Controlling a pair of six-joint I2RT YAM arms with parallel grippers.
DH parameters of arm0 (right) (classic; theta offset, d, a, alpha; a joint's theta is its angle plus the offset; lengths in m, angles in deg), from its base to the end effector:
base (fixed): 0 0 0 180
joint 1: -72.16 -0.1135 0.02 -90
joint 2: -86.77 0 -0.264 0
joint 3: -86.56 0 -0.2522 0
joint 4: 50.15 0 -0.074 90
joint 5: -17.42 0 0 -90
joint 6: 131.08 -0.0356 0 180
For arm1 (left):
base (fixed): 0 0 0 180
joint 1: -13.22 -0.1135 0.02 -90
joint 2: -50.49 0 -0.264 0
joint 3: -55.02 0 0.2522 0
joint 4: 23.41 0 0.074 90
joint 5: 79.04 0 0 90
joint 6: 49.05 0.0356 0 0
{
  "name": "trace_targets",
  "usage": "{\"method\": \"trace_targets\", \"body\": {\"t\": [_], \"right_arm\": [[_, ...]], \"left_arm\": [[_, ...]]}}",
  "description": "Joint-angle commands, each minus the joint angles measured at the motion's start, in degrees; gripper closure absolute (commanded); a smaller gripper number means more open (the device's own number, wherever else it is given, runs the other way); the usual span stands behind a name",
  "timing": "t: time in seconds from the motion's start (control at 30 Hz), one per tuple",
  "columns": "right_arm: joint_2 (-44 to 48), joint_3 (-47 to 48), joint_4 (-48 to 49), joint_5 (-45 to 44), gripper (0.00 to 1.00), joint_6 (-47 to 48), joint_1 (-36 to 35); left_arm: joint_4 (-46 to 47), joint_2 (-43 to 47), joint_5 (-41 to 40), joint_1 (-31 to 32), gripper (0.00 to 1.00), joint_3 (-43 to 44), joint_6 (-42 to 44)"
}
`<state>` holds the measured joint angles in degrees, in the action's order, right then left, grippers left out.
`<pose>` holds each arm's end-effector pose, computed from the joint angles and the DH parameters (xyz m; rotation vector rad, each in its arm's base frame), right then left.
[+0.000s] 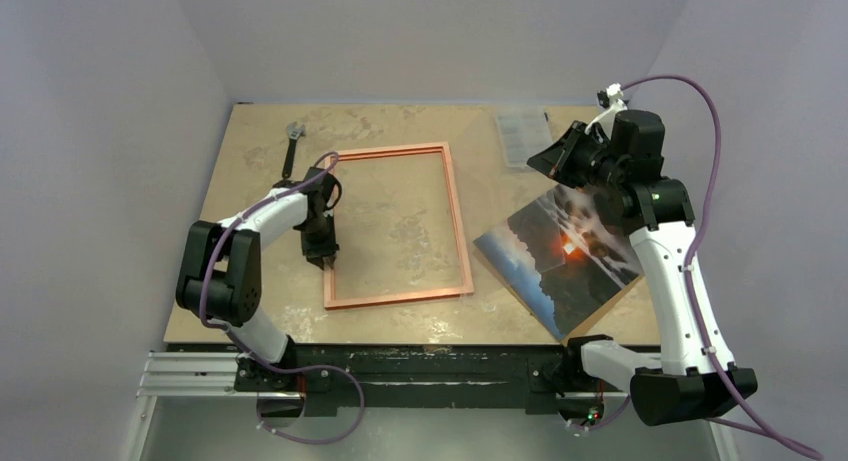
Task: Put the photo into the frame
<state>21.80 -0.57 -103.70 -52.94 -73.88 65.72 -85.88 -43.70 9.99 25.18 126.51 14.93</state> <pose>0.2253 0.0375 0.4242 0.2520 2.0630 0.7733 0.2752 -0.0577 0.1703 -0.3751 3.0332 -0.0175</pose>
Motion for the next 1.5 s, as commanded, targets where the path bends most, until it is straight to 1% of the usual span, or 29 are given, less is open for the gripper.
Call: {"method": "trace_targets", "body": {"t": [0.0, 0.43, 0.57, 0.83, 1.03, 1.07, 1.1, 1.13, 1.2, 1.23, 1.27, 1.3, 1.33, 1.47], "right_arm": [[1.92, 0.93, 3.05, 2.68, 1.0, -1.13, -0.09], [1.88, 0.91, 3.53, 3.21, 1.0, -1.35, -0.1], [1.8, 0.87, 3.4, 3.21, 1.0, -1.33, -0.13], [1.43, 0.8, 3.89, 3.39, 1.0, -1.66, -0.15], [0.94, 0.19, 4.71, 3.3, 1.0, -2.39, -0.09], [0.89, 0.04, 4.72, 2.93, 1.0, -2.36, -0.08], [0.8, -0.06, 4.72, 2.91, 1.0, -2.4, -0.11], [0.76, -0.21, 4.8, 3.02, 1.0, -2.37, -0.12], [0.7, -0.59, 5.02, 2.88, 1.0, -2.41, -0.14], [0.72, -0.84, 5.32, 3.05, 1.0, -2.45, -0.13], [0.66, -1.08, 5.6, 3.26, 1.0, -2.53, -0.13], [0.59, -1.2, 5.79, 3.42, 1.0, -2.53, -0.15], [0.5, -1.38, 5.9, 3.66, 1.0, -2.6, -0.11], [0.19, -1.66, 6.31, 4.11, 1.0, -2.62, -0.08]], "left_arm": [[0.9, -1.05, -1.64, 2.22, 1.0, 1.33, -0.65], [-0.61, -0.98, -4.91, 10.0, 1.0, 0.82, 1.1], [-1.15, -0.32, -6.26, 10.62, 1.0, 0.05, 1.82], [-4.56, 0.53, -10.68, 10.99, 1.0, 2.61, 2.89], [-6.27, -2.89, -13.66, 10.97, 0.99, 6.89, 3.88], [-6.58, -3.61, -14.08, 10.99, 0.93, 7.55, 3.87], [-6.88, -4.11, -14.4, 10.98, 0.84, 8.04, 3.81], [-7.05, -4.31, -14.36, 10.97, 0.73, 8.24, 3.58], [-6.89, -3.82, -14.03, 11.02, 0.42, 7.98, 3.16], [-6.72, -2.91, -13.67, 10.98, 0.31, 7.66, 2.83], [-6.18, -1.96, -13.01, 11.0, 0.24, 7.09, 2.68], [-5.28, -0.82, -12.21, 10.98, 0.19, 6.34, 2.69], [-4.55, -0.06, -11.38, 10.93, 0.16, 5.79, 2.61], [-4.06, 0.5, -9.63, 10.88, 0.15, 5.23, 1.01]]}}
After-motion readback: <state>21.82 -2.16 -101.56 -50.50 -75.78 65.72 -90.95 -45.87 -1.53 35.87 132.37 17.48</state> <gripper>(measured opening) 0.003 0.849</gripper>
